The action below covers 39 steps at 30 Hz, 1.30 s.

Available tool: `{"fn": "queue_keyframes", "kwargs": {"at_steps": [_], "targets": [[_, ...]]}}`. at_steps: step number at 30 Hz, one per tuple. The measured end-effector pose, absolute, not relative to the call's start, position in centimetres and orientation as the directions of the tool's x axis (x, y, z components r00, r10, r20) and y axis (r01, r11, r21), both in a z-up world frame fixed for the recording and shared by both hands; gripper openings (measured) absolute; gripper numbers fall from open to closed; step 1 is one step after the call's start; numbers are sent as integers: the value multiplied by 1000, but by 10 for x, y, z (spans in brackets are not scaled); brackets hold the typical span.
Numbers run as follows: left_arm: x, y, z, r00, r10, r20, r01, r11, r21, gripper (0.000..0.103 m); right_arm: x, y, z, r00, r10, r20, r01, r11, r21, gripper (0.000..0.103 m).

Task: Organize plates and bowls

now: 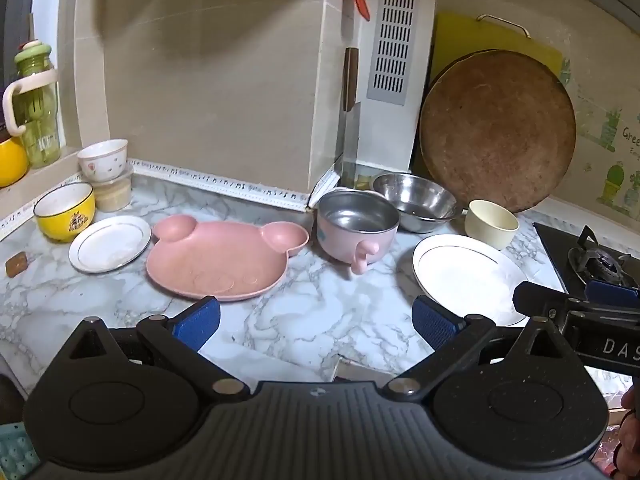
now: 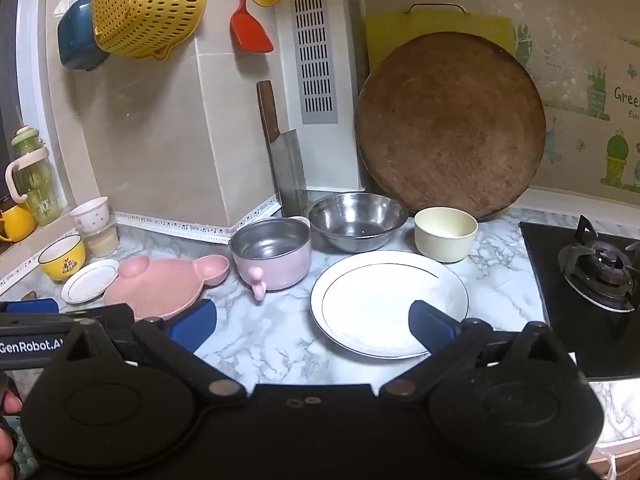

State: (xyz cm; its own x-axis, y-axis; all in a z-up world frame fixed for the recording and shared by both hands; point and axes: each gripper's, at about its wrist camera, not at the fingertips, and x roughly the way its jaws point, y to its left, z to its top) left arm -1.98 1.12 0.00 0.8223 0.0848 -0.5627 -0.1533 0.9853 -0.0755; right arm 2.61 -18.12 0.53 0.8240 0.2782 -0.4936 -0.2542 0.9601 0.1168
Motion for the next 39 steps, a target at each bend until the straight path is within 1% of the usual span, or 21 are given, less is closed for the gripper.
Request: {"fn": "queue_keyframes", "kwargs": {"at_steps": [16,39], "targets": [[-23,7,-3,811,70,-581,-137,988,-71,103,23,-182,1,809,285,-514,-258,958,124,103],[-21,2,-5,816,34,-578,-93,993,-74,103,19,-188,3,821,251,-512,-220,968,122,102]]}}
